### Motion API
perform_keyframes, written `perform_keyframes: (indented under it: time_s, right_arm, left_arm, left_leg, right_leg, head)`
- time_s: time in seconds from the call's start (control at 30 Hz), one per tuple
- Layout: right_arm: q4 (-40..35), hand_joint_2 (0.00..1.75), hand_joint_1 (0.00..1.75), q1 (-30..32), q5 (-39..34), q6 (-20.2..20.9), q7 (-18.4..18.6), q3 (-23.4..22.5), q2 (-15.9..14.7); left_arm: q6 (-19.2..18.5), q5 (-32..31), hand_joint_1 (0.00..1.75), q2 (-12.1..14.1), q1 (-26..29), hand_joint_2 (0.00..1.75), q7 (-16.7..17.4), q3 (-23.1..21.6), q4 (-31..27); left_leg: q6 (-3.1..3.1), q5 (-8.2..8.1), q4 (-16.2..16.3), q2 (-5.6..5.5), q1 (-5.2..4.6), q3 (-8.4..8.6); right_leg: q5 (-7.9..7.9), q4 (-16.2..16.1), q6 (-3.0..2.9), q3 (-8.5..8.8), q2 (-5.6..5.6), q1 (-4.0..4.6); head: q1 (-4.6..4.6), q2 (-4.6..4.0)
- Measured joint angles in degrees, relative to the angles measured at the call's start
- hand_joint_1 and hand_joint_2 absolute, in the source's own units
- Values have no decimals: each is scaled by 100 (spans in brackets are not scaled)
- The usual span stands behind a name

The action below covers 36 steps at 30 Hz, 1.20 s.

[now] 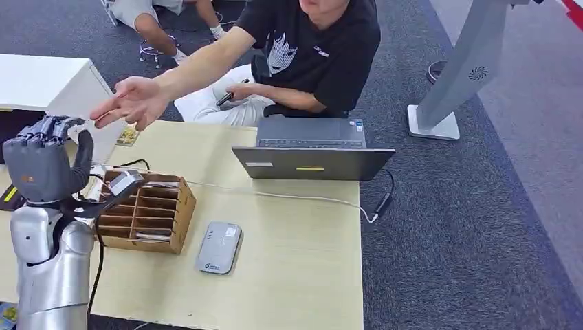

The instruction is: Pass the card to the sensor for recognition and then transmit it.

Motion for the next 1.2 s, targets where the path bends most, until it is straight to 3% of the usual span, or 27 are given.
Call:
perform_keyframes:
  time_s: [0.2, 0.33, 0.43, 0.53, 0.6, 0.8, 1.03, 1.13, 1.2]
  right_arm:
    - [0, 175, 0, -5, 53, 11, 4, 9, 0]
    - [0, 175, 0, -4, 63, 20, -7, 9, 0]
    - [0, 175, 0, -4, 11, 17, -22, 9, 0]
    - [0, 175, 0, -4, -46, 13, -44, 9, 0]
    - [0, 175, 0, 1, -50, 9, -57, 9, 0]
    - [0, 175, 0, 10, -111, 9, -74, 7, 0]
    - [0, 175, 0, 21, -149, 7, -90, -11, 0]
    - [0, 175, 0, 25, -249, -17, -90, -30, 2]
    - [0, 175, 0, 27, -317, -33, -90, -77, 2]
  left_arm:
    - [0, 127, 0, -208, -6, 175, -48, 208, 4]
    - [0, 210, 0, -173, -61, 175, 490, 93, 79]
    - [-105, 442, 0, 9, -102, 175, 993, -201, 136]
    - [-998, 1107, 0, 326, -233, 175, 1473, -737, 146]
    - [-1439, 1356, 0, 525, -330, 175, 1595, -1052, 129]
    - [-1927, 1783, 0, 972, -405, 175, 1676, -1787, -417]
    - [-2451, 2615, 0, 1164, -267, 175, 1438, -2367, -1349]
    - [-3043, 2968, 0, 1347, -220, 175, 1488, -2552, -1652]
    - [-3634, 3244, 0, 1640, -213, 175, 1624, -2642, -1832]
  left_leg:
    - [-1, 1, 0, -3, 0, 0]
    - [-4, 4, 0, -3, 1, 1]
    - [-5, 5, 0, -3, 1, 2]
    - [-5, 5, 0, -3, 1, 0]
    - [-5, 5, 0, -5, 2, -1]
    - [-5, 4, 0, 3, 1, -2]
    - [-4, 4, 0, -1, 0, -5]
    - [-5, 4, 0, -1, 1, -6]
    - [-5, 5, -1, 1, 3, -5]
  right_leg:
    - [0, 0, -1, 0, -3, 0]
    - [4, 0, -3, 0, -3, 1]
    - [5, 1, -4, -1, -2, 1]
    - [5, 1, -4, -1, -3, 1]
    - [5, 3, -4, -1, -3, 1]
    - [5, 2, -4, -4, 2, 1]
    - [5, 1, -4, -4, -1, 0]
    - [5, 3, -4, -4, -2, 1]
    - [5, 8, -5, -5, 0, 2]
  head:
    - [0, 0]
    - [0, 0]
    - [0, 0]
    - [0, 0]
    - [2, 0]
    - [0, 0]
    - [0, 0]
    - [0, 0]
    - [0, 0]
